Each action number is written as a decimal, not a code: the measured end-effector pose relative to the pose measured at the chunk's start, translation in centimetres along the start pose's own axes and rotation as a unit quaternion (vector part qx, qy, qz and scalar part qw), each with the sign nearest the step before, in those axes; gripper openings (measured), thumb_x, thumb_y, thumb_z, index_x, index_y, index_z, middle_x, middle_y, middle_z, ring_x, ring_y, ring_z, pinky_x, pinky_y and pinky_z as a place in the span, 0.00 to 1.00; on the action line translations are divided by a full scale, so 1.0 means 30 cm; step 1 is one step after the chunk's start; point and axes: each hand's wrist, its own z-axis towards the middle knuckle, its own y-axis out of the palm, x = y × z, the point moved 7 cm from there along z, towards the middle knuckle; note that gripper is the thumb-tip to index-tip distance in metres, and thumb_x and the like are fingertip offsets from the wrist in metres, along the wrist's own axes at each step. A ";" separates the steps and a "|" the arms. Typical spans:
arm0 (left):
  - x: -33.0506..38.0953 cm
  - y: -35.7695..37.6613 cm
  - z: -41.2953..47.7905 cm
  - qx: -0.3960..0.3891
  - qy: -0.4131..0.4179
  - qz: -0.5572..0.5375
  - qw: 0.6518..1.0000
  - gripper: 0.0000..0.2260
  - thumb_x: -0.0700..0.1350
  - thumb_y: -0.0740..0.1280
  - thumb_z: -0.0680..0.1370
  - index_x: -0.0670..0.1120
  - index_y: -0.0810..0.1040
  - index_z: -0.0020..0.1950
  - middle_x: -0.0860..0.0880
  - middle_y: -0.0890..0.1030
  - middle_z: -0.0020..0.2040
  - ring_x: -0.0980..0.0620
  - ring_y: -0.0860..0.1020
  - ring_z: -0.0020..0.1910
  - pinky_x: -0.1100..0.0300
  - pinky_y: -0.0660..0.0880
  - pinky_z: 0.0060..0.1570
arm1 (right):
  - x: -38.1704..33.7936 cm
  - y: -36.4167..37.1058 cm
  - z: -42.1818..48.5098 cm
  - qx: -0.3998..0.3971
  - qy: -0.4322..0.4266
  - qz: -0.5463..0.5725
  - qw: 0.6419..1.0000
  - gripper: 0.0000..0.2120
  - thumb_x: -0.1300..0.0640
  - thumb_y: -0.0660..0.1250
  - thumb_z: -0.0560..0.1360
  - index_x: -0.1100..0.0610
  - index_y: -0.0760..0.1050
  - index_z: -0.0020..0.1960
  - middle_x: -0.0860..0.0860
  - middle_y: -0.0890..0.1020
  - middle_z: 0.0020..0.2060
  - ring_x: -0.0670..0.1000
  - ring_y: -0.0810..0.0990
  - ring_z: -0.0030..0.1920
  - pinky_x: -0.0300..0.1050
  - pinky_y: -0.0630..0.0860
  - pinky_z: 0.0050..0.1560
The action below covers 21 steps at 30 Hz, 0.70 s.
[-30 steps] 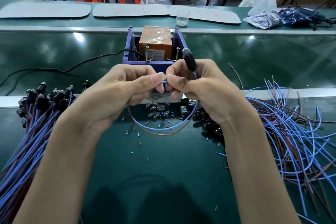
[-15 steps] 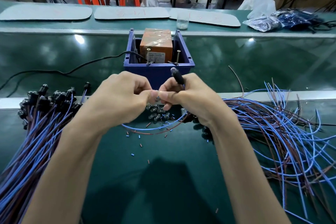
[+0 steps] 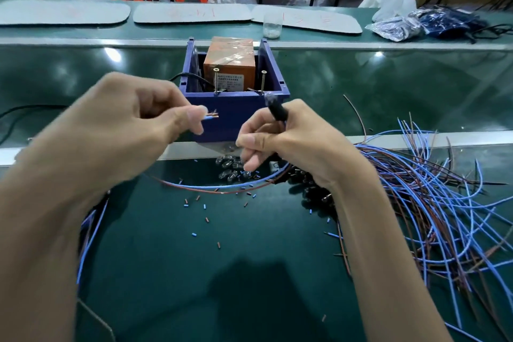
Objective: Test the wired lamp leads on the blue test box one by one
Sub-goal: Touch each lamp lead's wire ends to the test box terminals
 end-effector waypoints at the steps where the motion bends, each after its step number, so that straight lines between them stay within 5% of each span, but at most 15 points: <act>1: -0.005 0.007 0.003 0.000 -0.007 -0.003 1.000 0.06 0.56 0.72 0.71 0.55 0.82 0.37 0.51 0.68 0.22 0.54 0.62 0.25 0.63 0.57 0.26 | 0.012 0.012 0.000 -0.010 0.020 -0.012 1.000 0.06 0.64 0.66 0.78 0.63 0.80 0.44 0.52 0.83 0.29 0.49 0.83 0.28 0.34 0.76 0.36; 5: -0.025 0.058 0.013 -0.037 -0.046 -0.034 0.998 0.08 0.55 0.73 0.72 0.53 0.82 0.37 0.47 0.68 0.25 0.51 0.62 0.30 0.60 0.59 0.33 | 0.037 0.029 0.007 -0.011 0.067 -0.033 0.997 0.15 0.48 0.59 0.81 0.56 0.79 0.53 0.54 0.85 0.31 0.48 0.81 0.26 0.33 0.72 0.36; 9: -0.043 0.097 0.022 -0.043 -0.071 -0.102 0.991 0.10 0.56 0.71 0.72 0.51 0.82 0.38 0.39 0.71 0.32 0.50 0.65 0.34 0.58 0.64 0.41 | -0.008 -0.019 0.006 0.076 0.002 -0.004 0.997 0.21 0.45 0.58 0.81 0.58 0.82 0.42 0.50 0.78 0.22 0.46 0.69 0.19 0.31 0.66 0.23; 12: -0.058 0.126 0.039 -0.011 -0.092 -0.139 0.986 0.13 0.48 0.65 0.79 0.48 0.80 0.35 0.53 0.69 0.26 0.57 0.64 0.27 0.70 0.62 0.28 | -0.033 -0.021 0.001 0.098 -0.030 0.048 0.994 0.24 0.43 0.56 0.81 0.57 0.82 0.40 0.49 0.74 0.20 0.46 0.69 0.22 0.32 0.66 0.23; 15: -0.068 0.143 0.045 -0.006 -0.125 -0.199 0.972 0.13 0.43 0.61 0.81 0.46 0.78 0.37 0.57 0.67 0.25 0.60 0.60 0.22 0.72 0.57 0.22 | -0.050 -0.011 0.000 0.101 -0.049 0.065 0.992 0.27 0.43 0.53 0.81 0.60 0.81 0.42 0.48 0.67 0.19 0.43 0.66 0.22 0.30 0.63 0.24; 18: -0.083 0.141 0.050 0.013 -0.145 -0.273 0.951 0.12 0.40 0.59 0.82 0.44 0.78 0.40 0.55 0.70 0.29 0.59 0.60 0.24 0.70 0.55 0.24 | -0.057 -0.011 0.002 0.125 -0.070 0.095 0.985 0.22 0.46 0.57 0.81 0.59 0.81 0.42 0.54 0.57 0.24 0.45 0.56 0.24 0.35 0.54 0.25; 21: -0.090 0.136 0.056 0.056 -0.151 -0.360 0.919 0.10 0.36 0.58 0.81 0.43 0.77 0.45 0.51 0.70 0.35 0.59 0.64 0.27 0.71 0.59 0.28 | -0.059 -0.025 -0.006 0.158 -0.077 0.149 0.973 0.10 0.56 0.66 0.78 0.63 0.82 0.50 0.43 0.64 0.19 0.42 0.63 0.20 0.29 0.58 0.24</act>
